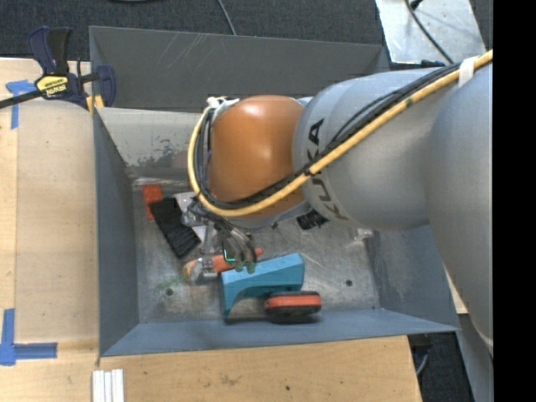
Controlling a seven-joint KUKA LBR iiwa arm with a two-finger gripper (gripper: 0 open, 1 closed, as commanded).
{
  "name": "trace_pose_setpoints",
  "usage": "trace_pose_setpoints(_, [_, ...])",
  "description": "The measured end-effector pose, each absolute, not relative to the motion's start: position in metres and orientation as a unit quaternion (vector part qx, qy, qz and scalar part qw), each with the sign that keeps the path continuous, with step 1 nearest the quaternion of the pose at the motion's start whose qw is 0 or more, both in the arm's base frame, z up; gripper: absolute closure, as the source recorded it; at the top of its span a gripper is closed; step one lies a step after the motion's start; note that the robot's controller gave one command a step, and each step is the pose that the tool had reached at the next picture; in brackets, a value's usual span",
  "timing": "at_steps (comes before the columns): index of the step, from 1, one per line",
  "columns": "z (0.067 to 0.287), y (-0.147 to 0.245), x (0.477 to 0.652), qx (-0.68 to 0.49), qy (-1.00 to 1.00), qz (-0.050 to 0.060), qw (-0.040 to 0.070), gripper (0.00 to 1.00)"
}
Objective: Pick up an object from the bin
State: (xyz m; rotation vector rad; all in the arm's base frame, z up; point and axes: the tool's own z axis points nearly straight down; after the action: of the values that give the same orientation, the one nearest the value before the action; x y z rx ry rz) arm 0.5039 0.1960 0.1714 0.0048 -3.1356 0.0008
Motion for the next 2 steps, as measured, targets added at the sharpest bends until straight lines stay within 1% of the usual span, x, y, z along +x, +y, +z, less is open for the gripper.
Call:
trace_pose_setpoints(1, [0.176,0.195,0.506,0.0,-1.0,-0.001,-0.001,0.0])
trace_pose_setpoints(2, [0.08,0.241,0.595,0.0,-1.0,-0.004,-0.009,1.0])
